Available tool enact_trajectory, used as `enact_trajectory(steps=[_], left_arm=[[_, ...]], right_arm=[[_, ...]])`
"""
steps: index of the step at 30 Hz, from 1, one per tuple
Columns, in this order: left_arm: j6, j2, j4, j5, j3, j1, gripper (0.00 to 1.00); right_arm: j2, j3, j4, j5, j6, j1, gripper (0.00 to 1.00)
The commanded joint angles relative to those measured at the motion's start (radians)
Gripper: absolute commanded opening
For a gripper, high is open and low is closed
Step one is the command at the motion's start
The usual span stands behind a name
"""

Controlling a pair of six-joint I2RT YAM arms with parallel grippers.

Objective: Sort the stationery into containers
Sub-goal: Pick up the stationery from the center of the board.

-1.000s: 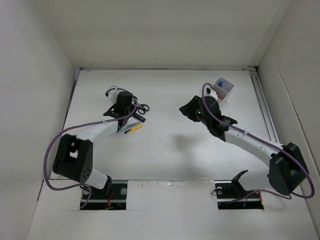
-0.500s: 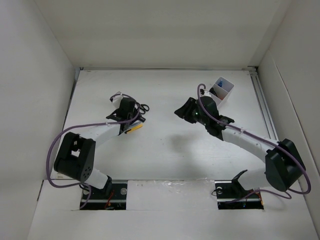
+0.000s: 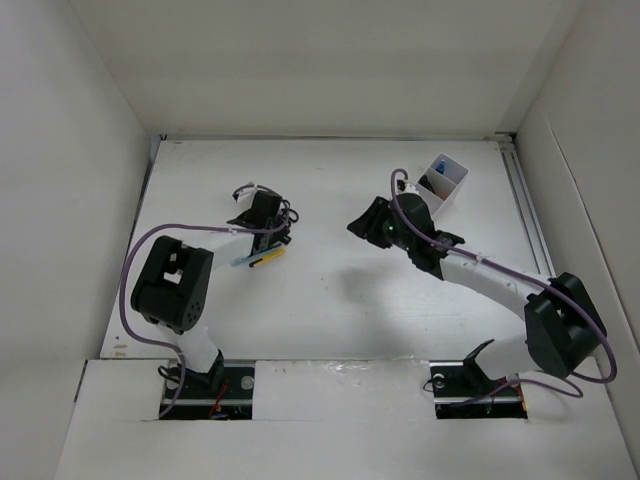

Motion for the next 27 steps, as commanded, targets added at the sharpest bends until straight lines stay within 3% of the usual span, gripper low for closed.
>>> enact_trajectory(steps=[1,13,19,27], left_arm=[[0.014,0.025,0.017,-0.013,0.055,0.000,0.38],[0.023,0.083,-0.029,-0.097,0.076,0.000,0.36],[0.045,0.144,-0.125,-0.111,0.164,0.000,0.33],[0.066,0.163,-0.165,-0.100,0.180,-0.009,0.37]], right_arm=[[0.004,0.029,0.036,-0.018,-0.014,0.011,0.46],[0.013,0.029,0.036,-0.006,-0.014,0.021,0.46],[0.023,0.038,0.027,-0.008,-0.014,0.021,0.46],[0.012,0.038,0.018,-0.008,-0.014,0.011,0.46]])
